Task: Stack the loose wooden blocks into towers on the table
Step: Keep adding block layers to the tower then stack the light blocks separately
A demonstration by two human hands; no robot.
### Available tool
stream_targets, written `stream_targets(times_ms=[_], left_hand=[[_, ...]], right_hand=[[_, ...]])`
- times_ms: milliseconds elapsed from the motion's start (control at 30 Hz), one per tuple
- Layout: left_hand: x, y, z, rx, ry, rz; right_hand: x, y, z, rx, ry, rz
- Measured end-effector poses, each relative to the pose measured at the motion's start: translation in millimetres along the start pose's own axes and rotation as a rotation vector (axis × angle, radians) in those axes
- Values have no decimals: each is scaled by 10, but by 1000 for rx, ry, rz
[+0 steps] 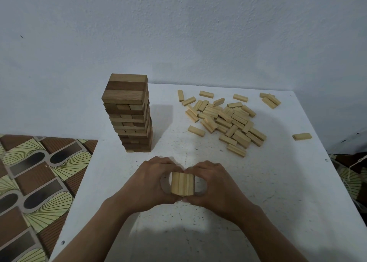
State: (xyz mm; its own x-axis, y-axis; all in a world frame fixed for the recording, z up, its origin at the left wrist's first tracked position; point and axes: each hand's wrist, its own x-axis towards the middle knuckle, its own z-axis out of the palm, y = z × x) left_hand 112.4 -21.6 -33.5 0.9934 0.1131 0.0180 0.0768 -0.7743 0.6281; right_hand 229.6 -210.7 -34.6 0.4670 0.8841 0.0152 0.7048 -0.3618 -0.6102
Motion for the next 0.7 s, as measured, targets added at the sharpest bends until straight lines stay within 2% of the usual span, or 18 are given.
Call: stream_targets(times_ms=[700], left_hand=[[5,41,-16,-31,-12,-25]], right_hand=[[1,-7,-2,-2,56,-19]])
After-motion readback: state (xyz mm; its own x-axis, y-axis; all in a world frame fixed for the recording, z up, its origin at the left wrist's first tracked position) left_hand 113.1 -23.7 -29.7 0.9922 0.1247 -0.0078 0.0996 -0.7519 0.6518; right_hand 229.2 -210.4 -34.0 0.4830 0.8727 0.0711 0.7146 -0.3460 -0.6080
